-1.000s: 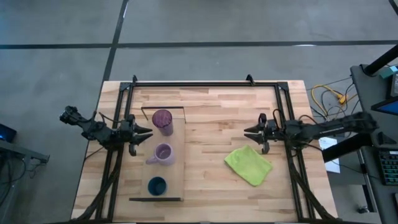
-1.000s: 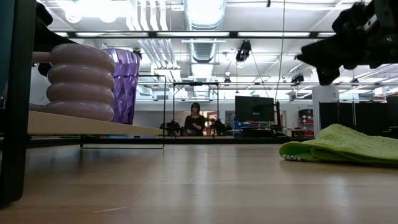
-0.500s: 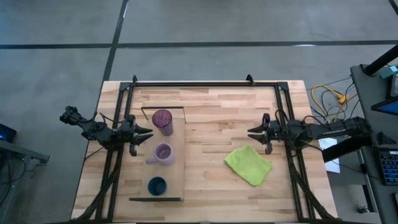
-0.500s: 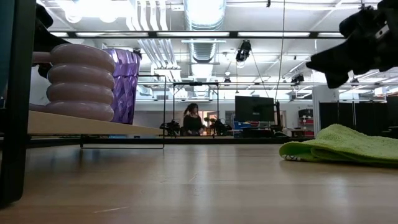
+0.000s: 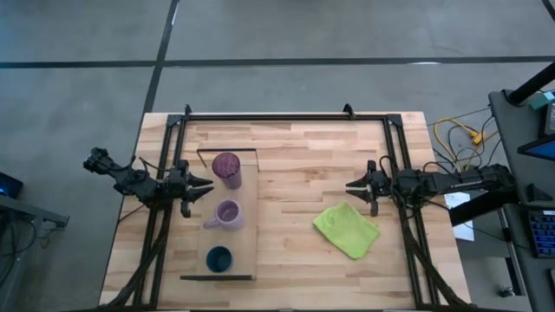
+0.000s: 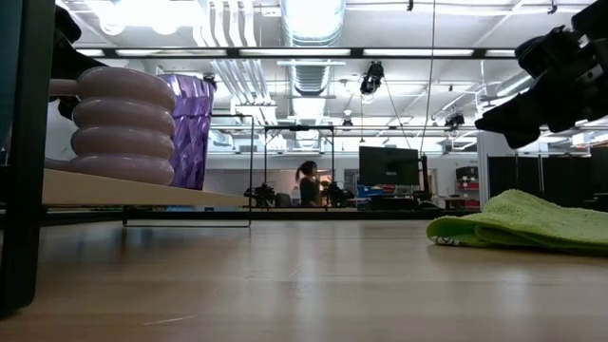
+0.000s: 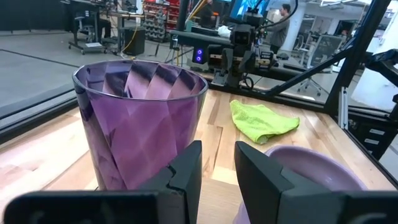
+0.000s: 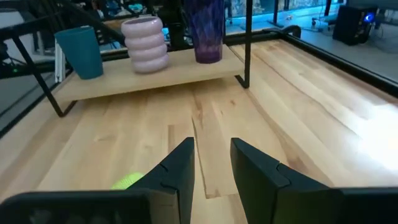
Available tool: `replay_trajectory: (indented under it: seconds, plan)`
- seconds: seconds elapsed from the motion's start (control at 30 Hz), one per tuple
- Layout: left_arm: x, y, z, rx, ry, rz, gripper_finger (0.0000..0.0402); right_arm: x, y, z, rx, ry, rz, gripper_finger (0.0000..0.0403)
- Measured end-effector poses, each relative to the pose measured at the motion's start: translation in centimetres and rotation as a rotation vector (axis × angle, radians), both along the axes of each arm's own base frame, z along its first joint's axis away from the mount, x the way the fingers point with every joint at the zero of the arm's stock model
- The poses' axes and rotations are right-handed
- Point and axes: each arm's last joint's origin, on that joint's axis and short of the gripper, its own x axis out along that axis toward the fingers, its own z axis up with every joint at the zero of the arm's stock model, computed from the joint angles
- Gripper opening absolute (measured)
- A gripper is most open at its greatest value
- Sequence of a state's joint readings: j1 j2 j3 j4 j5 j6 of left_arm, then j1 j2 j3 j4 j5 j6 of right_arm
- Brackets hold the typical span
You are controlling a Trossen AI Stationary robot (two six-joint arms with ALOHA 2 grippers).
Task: Stack small to large cups/mugs on shelf
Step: Return to Home Position
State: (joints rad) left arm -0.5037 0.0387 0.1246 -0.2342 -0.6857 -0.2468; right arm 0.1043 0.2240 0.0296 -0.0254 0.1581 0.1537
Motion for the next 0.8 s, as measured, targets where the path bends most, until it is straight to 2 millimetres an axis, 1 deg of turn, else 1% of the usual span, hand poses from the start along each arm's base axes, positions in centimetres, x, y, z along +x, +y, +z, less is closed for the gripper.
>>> replay_trajectory:
  seconds: [0.27,0.37,0.53,0.8]
  plan:
    - [-0.05,0.02,0.18,-0.004,-0.006,0.0,0.0082,-0.04,0.0,0.06,-0.05,0.016,0.011,0.0098]
    - [-0.05,0.02,0.23,-0.006,-0.011,-0.001,0.0082,-0.06,-0.01,0.05,-0.027,0.027,0.006,0.0098]
    - [0.08,-0.05,-0.41,0.004,0.012,-0.003,0.0082,-0.02,0.0,-0.02,0.029,0.031,-0.008,0.0098]
    - [0.13,-0.08,-0.6,0.006,0.018,-0.002,0.0082,0.0,0.0,-0.04,0.024,0.034,-0.007,0.0098]
